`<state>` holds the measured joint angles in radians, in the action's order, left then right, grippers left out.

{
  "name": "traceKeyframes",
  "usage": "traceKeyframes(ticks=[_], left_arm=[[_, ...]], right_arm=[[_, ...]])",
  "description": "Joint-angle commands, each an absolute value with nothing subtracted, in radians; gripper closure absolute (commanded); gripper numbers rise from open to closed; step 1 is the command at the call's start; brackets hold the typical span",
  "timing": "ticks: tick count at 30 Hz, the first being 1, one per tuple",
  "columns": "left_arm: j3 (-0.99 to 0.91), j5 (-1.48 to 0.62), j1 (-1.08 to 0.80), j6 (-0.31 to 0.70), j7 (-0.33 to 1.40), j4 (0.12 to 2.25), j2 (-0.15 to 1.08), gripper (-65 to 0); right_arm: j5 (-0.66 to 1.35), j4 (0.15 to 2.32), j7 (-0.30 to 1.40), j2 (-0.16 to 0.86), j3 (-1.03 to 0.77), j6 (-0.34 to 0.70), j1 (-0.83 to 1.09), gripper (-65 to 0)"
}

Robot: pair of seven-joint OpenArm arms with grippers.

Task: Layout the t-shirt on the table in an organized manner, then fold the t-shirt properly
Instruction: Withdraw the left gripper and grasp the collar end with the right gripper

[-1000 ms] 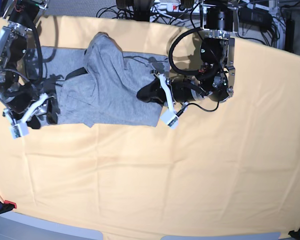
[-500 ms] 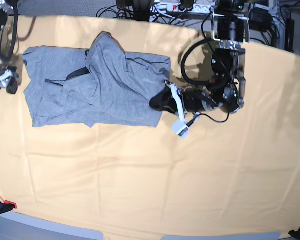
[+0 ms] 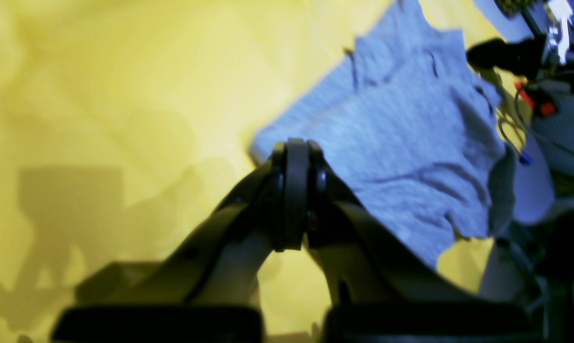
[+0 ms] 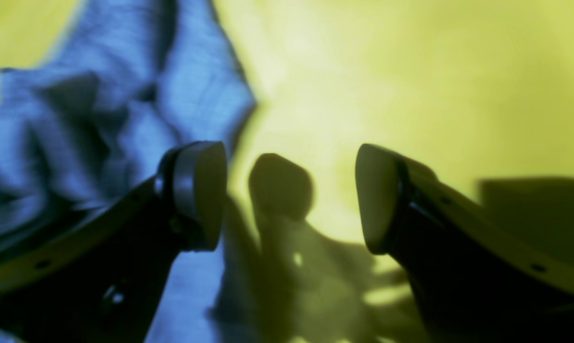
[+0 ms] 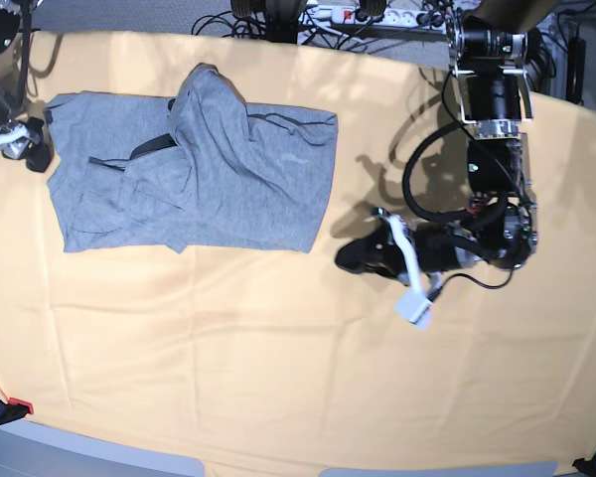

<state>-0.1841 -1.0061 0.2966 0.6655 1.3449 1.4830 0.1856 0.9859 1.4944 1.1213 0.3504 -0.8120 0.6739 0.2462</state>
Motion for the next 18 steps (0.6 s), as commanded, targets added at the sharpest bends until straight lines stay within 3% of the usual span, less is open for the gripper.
traceKeyframes(ticks=[1,7,18], left_arm=[[-0.202,-1.031,0.318,0.67,1.333,1.499,0.189,0.0],[-0.252,-1.054,0.311,0.669,1.338,1.499,0.229,0.0],[-0.251,-1.065,0.311,0.669,1.345,1.499,0.271,0.0]], right_arm=[[1.04,1.498,1.152,0.366,-0.814,0.694,0.245,-43.9],[1.268,1.449,1.303,0.366,-0.8,0.698,0.253,-43.9],[1.358,1.389,1.325,0.36,-0.658,0.698,0.252,-43.9]])
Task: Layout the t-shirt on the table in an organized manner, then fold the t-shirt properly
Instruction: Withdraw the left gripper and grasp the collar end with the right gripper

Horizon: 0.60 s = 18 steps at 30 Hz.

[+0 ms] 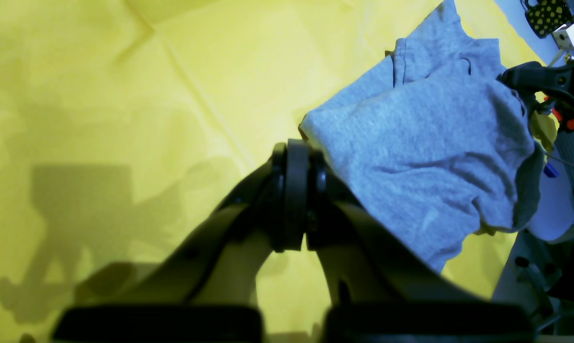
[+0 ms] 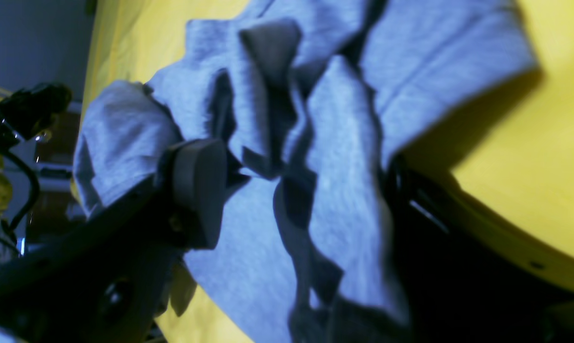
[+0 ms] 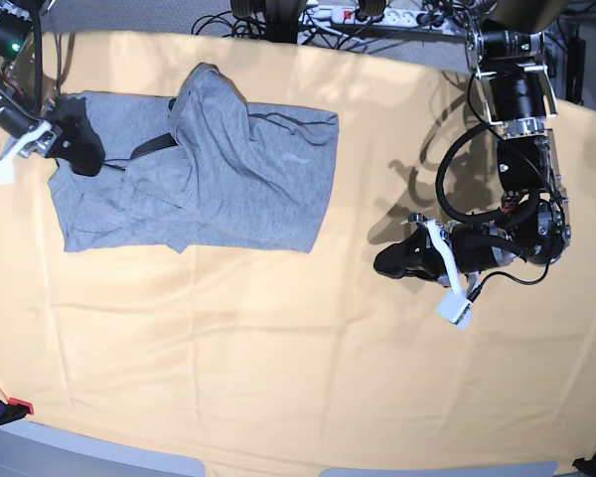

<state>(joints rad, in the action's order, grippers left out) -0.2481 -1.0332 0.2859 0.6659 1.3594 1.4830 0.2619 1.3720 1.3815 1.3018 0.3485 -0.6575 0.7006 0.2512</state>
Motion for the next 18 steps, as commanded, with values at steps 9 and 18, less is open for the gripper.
traceKeyframes(ticks=[9,18], left_arm=[[-0.251,-1.065,0.311,0.669,1.345,1.499,0.271,0.0],[-0.251,-1.064,0.311,0.688,1.335,1.499,0.272,0.0]], right_arm=[[1.356,1.39,1.31,0.361,-0.636,0.698,0.221,-17.3],[1.34,1.391,1.324,0.363,-0.636,0.698,0.12,0.0]])
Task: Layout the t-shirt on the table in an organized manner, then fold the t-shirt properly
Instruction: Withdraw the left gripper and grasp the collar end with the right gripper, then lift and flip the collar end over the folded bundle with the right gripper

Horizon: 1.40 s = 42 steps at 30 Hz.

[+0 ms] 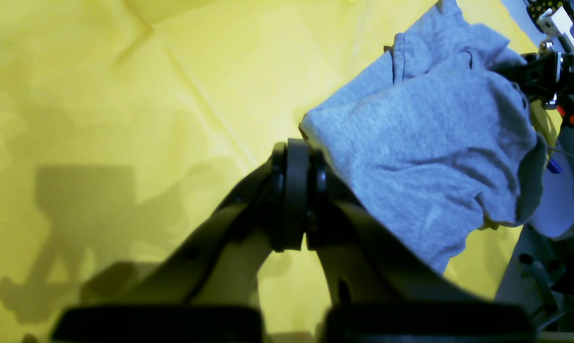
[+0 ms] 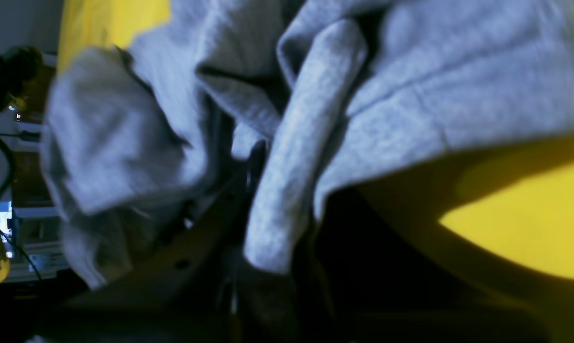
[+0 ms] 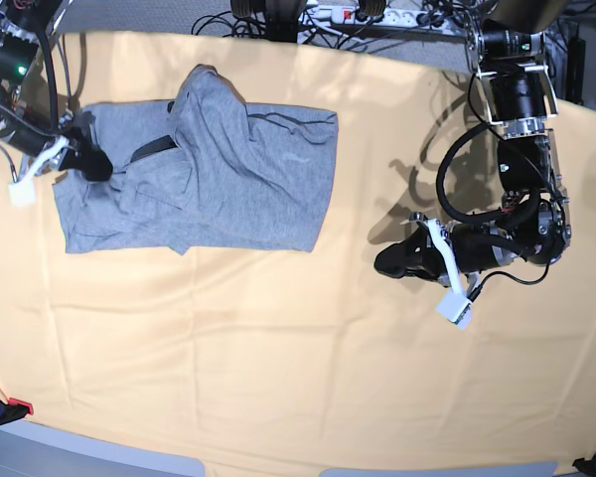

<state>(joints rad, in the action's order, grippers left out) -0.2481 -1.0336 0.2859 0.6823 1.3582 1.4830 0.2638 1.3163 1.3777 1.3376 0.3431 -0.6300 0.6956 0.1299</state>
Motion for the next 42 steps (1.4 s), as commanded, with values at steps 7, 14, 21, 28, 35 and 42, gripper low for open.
traceKeyframes(ticks=[7,14,21,28,35,42], left_arm=[[-0.251,-1.06,0.311,0.698,1.333,1.499,0.272,0.0],[-0.251,-1.06,0.311,0.698,1.327,1.499,0.271,0.0],[-0.251,-1.052,0.311,0.698,1.303,1.499,0.272,0.0],[-0.251,-1.052,0.311,0.698,1.308,1.499,0.272,0.0],[-0.251,-1.053,0.311,0.698,1.311,1.499,0.272,0.0],[-0.251,-1.052,0.311,0.698,1.311,1.499,0.272,0.0]], right_arm=[[1.18,1.481,1.323,0.368,-0.717,0.698,0.102,0.0],[1.135,1.715,1.322,0.366,-0.848,0.698,0.156,0.0],[1.309,2.033,1.354,0.299,-0.843,0.698,0.274,0.0],[1.463,2.304,1.396,0.158,-0.716,0.698,0.299,0.0],[1.267,2.301,1.349,0.096,-0.386,0.698,0.235,0.0],[1.086,2.191,1.275,0.091,-0.087,0.698,0.169,0.0]])
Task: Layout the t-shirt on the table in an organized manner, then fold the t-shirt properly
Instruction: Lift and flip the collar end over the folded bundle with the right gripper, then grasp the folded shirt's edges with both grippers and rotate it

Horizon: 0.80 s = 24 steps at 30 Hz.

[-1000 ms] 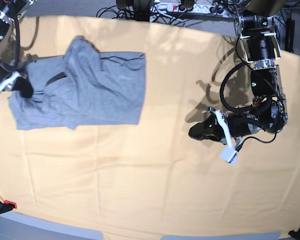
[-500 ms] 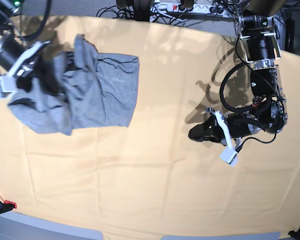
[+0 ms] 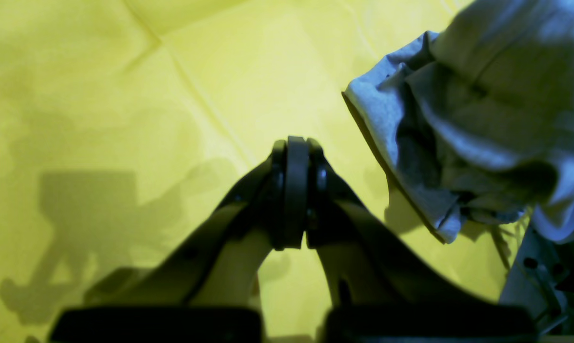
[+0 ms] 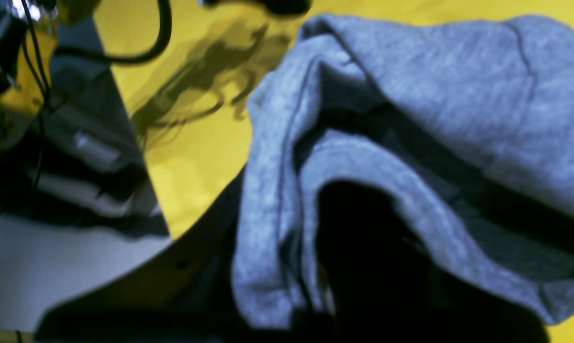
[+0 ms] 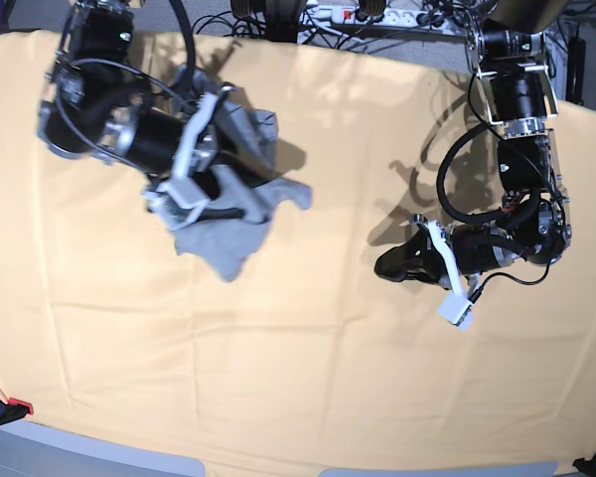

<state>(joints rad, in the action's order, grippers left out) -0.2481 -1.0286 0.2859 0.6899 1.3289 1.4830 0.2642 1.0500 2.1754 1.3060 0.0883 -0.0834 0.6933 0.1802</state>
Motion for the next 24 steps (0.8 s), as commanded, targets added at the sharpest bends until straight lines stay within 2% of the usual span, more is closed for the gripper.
traceKeyframes(ticks=[1,2,5,6,7,8,13,15,16,17,18,20,21,24], left_arm=[[-0.251,-1.053,0.311,0.698,1.311,1.499,0.272,0.0],[-0.251,-1.053,0.311,0.698,1.311,1.499,0.272,0.0],[-0.251,-1.053,0.312,0.698,1.311,1.499,0.272,0.0],[-0.251,-1.053,0.313,0.698,1.311,1.499,0.272,0.0],[-0.251,-1.053,0.314,0.698,1.311,1.499,0.272,0.0],[-0.251,-1.053,0.314,0.698,1.311,1.499,0.274,0.0],[-0.251,-1.087,0.316,0.698,1.343,1.499,0.29,0.0],[-0.251,-1.156,0.319,0.698,1.388,1.499,0.305,0.0],[-0.251,-1.208,0.32,0.698,1.396,1.499,0.314,0.0],[-0.251,-1.277,0.319,0.698,1.396,1.499,0.322,0.0],[-0.251,-1.348,0.319,0.698,1.396,1.499,0.327,0.0],[-0.249,-1.475,0.316,0.698,1.396,1.499,0.33,0.0],[-0.248,-1.484,0.315,0.698,1.396,1.499,0.329,0.0],[-0.213,-1.484,0.312,0.698,1.396,1.502,0.329,0.0]], right_arm=[[1.087,2.178,1.275,0.091,-0.046,0.698,0.159,0.0],[1.087,2.173,1.275,0.091,-0.004,0.698,0.149,-3.7],[1.08,2.175,1.276,0.092,0.092,0.698,0.12,-35.9],[1.068,2.181,1.275,0.092,0.111,0.698,0.109,-43.6],[1.064,2.192,1.276,0.092,0.121,0.698,0.096,-47.7],[1.065,2.207,1.276,0.092,0.122,0.698,0.084,-48.4],[1.064,2.273,1.279,0.098,0.062,0.698,0.075,-48.2],[1.044,2.273,1.279,0.103,0.014,0.698,0.075,-47.8],[1.024,2.273,1.278,0.103,-0.013,0.698,0.074,-45.5],[0.999,2.273,1.274,0.103,-0.037,0.698,0.074,-39.3],[0.967,2.272,1.271,0.103,-0.059,0.698,0.072,-29.3],[0.906,2.263,1.235,0.115,-0.093,0.698,0.071,-3.6],[0.88,2.251,1.201,0.129,-0.101,0.698,0.071,0.0],[0.765,2.187,1.069,0.169,-0.097,0.698,0.055,0.0]])
